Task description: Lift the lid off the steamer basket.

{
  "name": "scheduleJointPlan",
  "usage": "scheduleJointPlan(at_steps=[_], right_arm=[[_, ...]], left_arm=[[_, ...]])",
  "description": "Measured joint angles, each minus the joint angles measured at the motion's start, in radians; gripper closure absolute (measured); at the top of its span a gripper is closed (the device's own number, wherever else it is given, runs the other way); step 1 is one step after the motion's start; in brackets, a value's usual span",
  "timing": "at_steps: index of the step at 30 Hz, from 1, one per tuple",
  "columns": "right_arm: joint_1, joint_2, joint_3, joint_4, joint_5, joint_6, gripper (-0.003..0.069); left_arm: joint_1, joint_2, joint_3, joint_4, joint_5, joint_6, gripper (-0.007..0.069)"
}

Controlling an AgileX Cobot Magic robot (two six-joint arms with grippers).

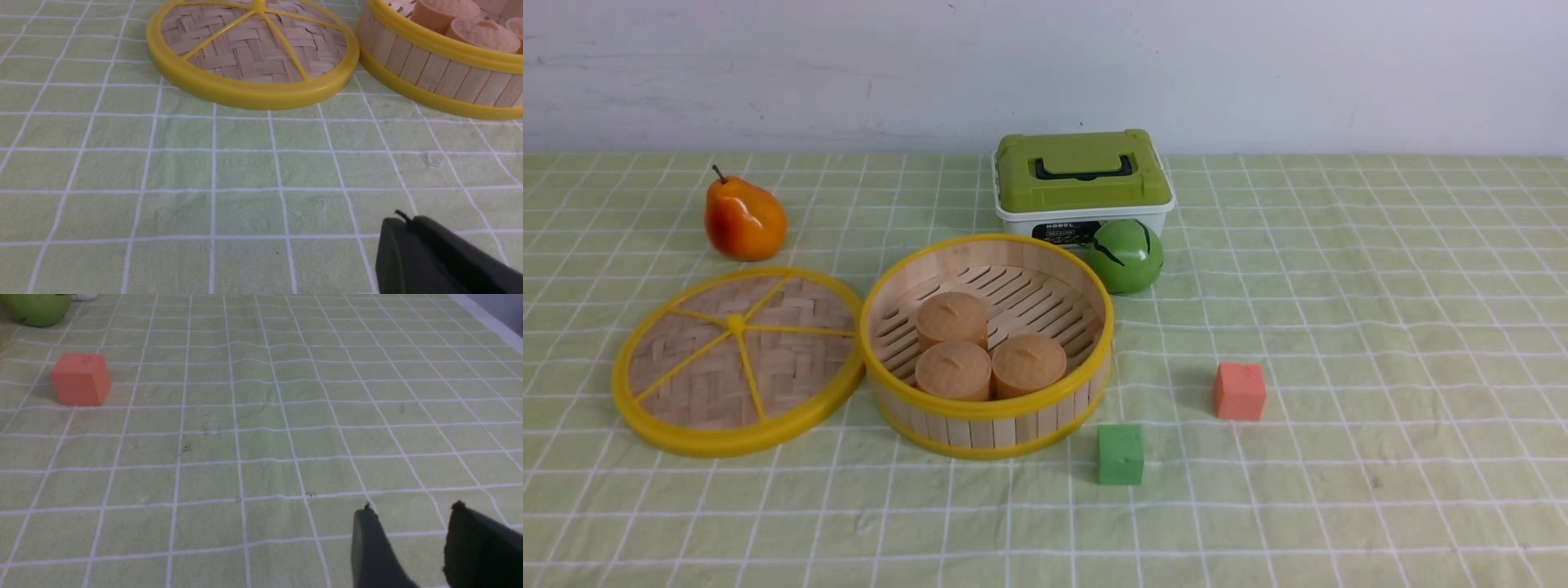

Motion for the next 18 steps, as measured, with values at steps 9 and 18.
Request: scheduleJointPlan(at_steps=[9,18], right_arm=[[0.000,0.000,0.000,0.000,0.000,0.000,0.0417],[0.000,0.000,0.000,0.000,0.000,0.000,0.0417]], left_arm=[[0.000,0.000,0.000,0.000,0.000,0.000,0.0606],[0.000,0.000,0.000,0.000,0.000,0.000,0.0606]])
